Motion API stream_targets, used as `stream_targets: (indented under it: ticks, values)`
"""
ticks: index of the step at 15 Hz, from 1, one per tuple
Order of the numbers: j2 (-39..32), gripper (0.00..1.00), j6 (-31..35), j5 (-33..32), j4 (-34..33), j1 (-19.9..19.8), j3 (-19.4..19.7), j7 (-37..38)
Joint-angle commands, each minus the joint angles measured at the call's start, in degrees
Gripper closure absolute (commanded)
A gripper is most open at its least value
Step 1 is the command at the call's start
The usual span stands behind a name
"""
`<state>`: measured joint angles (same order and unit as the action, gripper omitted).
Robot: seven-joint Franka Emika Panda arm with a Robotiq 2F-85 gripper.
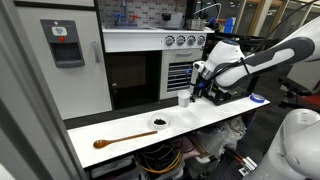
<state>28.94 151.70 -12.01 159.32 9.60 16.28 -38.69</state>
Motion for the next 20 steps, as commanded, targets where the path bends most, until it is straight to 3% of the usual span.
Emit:
stream_targets:
  ticks: [1,5,10,14,20]
  values:
    - [-1.85,0.98,4.42,2.86,0.00,-0.44,1.52,-5.38]
    - [-3.99,0.98,7.73,10.00,-0.01,2.88,5.98,-12.34]
    - [-7.00,0.98,7.30,20.32,-0.01,6.76,9.93,-21.54]
    - [-10.47,0.98,7.30,21.45,-0.06,4.23,6.53,-21.41]
    - [-14.90,0.98,8.17,22.95,-0.02,3.48,5.07,-22.52]
